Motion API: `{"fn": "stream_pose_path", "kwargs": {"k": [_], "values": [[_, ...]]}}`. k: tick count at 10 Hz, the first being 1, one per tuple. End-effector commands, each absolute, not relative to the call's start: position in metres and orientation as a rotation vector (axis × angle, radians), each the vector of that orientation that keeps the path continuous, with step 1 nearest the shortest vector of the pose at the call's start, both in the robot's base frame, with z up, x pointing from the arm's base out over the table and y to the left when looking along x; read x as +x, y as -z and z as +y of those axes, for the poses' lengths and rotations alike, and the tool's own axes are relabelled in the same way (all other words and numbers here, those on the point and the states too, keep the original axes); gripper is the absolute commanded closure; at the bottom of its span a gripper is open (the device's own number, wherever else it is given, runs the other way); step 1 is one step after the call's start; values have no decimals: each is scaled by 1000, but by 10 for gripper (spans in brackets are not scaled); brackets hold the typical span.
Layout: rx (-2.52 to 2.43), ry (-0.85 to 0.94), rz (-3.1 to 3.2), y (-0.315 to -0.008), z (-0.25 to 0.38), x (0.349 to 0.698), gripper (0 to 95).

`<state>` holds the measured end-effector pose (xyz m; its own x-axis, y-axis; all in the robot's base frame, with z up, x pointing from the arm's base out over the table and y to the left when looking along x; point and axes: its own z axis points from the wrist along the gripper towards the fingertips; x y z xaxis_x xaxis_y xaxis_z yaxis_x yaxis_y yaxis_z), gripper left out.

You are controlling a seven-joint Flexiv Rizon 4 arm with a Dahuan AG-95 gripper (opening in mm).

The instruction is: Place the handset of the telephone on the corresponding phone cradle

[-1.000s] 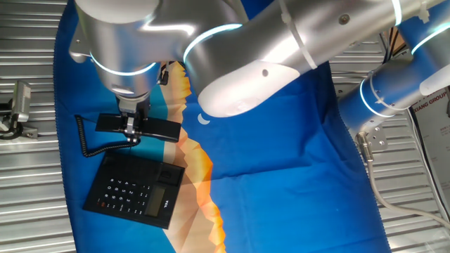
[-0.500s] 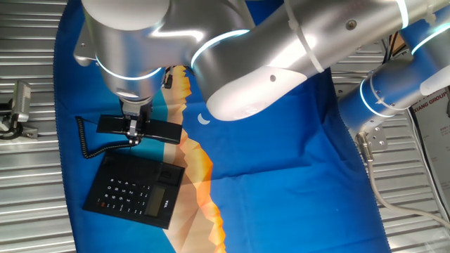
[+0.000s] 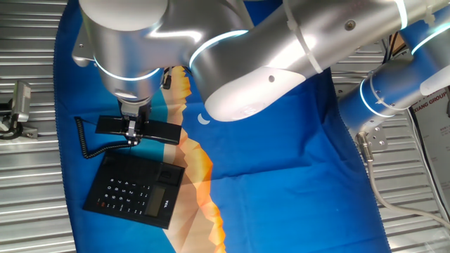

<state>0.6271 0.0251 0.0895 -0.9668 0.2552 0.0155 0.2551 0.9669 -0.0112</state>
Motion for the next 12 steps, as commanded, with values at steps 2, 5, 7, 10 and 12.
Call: {"fn": "stream_pose_path", "kwargs": {"k": [2,5,7,10,12], "values": [[-401,-13,-3099,-90,25,627,950],[-401,-15,-3101,-90,25,627,950],[-402,-14,-3103,-90,25,627,950],[-395,-2,-3105,-90,25,627,950],[-326,12,-3108,-90,25,627,950]]}}
